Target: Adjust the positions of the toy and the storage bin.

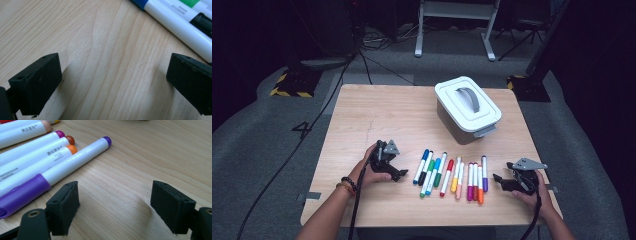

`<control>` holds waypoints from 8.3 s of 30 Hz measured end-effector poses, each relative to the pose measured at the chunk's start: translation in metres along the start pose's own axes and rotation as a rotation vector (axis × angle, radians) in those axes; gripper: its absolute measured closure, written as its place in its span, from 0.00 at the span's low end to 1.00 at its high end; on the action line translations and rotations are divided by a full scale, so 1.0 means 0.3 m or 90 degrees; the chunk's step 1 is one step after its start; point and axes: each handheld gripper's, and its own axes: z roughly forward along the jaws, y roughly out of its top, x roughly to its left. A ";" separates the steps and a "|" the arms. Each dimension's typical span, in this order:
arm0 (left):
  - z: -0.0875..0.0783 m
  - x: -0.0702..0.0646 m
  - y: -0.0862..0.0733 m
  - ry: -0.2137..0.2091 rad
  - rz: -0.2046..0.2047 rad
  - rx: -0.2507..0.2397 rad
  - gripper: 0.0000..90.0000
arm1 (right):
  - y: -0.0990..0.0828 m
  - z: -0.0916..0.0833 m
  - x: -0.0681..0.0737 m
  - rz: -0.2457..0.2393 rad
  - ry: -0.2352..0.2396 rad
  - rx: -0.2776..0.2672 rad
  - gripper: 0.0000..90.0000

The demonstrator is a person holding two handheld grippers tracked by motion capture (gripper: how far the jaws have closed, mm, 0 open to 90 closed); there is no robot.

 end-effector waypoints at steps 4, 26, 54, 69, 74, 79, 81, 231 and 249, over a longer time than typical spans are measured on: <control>0.016 -0.025 0.019 -0.006 0.006 0.001 0.00 | 0.003 0.001 0.015 -0.002 0.023 0.005 0.25; 0.074 -0.117 0.082 -0.027 0.030 0.001 0.00 | 0.010 -0.003 0.056 -0.033 0.043 0.010 0.25; 0.151 -0.192 0.168 -0.037 0.041 0.001 0.00 | 0.013 0.000 0.030 -0.027 -0.003 0.009 0.25; 0.185 -0.182 0.209 -0.038 0.040 0.006 0.00 | 0.008 0.001 -0.010 -0.003 -0.029 0.006 0.28; 0.180 -0.173 0.203 -0.045 0.051 0.005 0.00 | 0.004 0.004 -0.023 0.016 -0.021 0.004 0.26; 0.156 -0.157 0.180 -0.046 0.054 0.009 0.00 | 0.000 0.001 -0.031 0.023 -0.023 0.005 0.26; 0.137 -0.151 0.158 -0.056 0.064 0.011 0.00 | 0.000 0.001 -0.031 0.024 -0.023 0.005 0.26; -0.141 -0.066 -0.162 -0.003 0.007 0.001 0.01 | 0.775 0.233 -0.057 -0.114 0.093 -0.034 0.72; -0.141 -0.066 -0.162 -0.003 0.006 0.001 0.01 | 0.771 0.235 -0.057 -0.134 0.174 -0.048 0.73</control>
